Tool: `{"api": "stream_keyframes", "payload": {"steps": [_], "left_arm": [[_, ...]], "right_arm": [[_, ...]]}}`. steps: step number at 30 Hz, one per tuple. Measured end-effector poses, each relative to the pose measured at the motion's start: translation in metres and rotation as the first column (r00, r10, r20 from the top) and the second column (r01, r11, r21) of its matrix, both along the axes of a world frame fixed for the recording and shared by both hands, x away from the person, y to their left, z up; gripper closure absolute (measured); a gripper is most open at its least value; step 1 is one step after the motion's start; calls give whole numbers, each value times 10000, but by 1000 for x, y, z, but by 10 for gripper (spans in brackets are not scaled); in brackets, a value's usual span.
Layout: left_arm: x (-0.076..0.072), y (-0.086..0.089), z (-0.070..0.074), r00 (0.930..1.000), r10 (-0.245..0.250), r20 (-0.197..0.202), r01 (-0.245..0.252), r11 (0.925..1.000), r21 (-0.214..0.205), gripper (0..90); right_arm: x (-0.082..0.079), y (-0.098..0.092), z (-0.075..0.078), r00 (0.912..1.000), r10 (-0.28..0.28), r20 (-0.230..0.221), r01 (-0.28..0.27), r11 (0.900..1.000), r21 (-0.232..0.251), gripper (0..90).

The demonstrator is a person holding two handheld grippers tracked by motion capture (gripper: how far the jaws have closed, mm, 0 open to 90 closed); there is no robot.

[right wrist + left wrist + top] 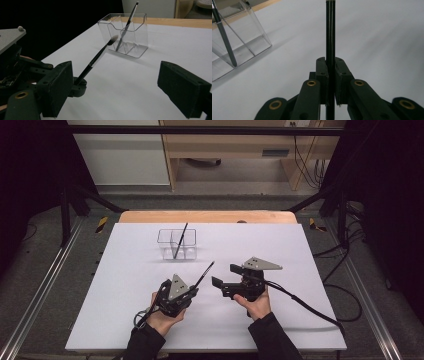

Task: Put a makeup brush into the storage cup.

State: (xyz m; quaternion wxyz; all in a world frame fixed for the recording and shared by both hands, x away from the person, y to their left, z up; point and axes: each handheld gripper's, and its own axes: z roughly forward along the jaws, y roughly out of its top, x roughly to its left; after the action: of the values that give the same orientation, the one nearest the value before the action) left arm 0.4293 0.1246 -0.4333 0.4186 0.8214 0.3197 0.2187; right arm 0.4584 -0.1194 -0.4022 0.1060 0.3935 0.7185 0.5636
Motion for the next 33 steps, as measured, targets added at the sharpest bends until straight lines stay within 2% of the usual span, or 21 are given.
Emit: {"api": "stream_keyframes", "payload": {"steps": [6, 16, 24, 33], "left_arm": [[-1, -5, -3, 10000, 30, -35, -30, 10000, -1, 827], [-2, -8, -4, 9998, 128, -145, -133, 9994, -322, 827], [-3, -10, -3, 9998, 134, -151, -142, 9987, -488, 827], [-5, -16, -2, 9998, 156, -152, -166, 9976, -666, 827]], "right_arm": [[1, 2, -2, 9999, -76, -94, 78, 9998, 166, 175], [2, 7, -5, 9993, -185, -325, 203, 9982, 556, 248], [2, 9, -6, 9986, -347, -410, 384, 9947, 952, 336], [3, 12, -8, 9979, -405, -508, 462, 9920, 1176, 423]]}}
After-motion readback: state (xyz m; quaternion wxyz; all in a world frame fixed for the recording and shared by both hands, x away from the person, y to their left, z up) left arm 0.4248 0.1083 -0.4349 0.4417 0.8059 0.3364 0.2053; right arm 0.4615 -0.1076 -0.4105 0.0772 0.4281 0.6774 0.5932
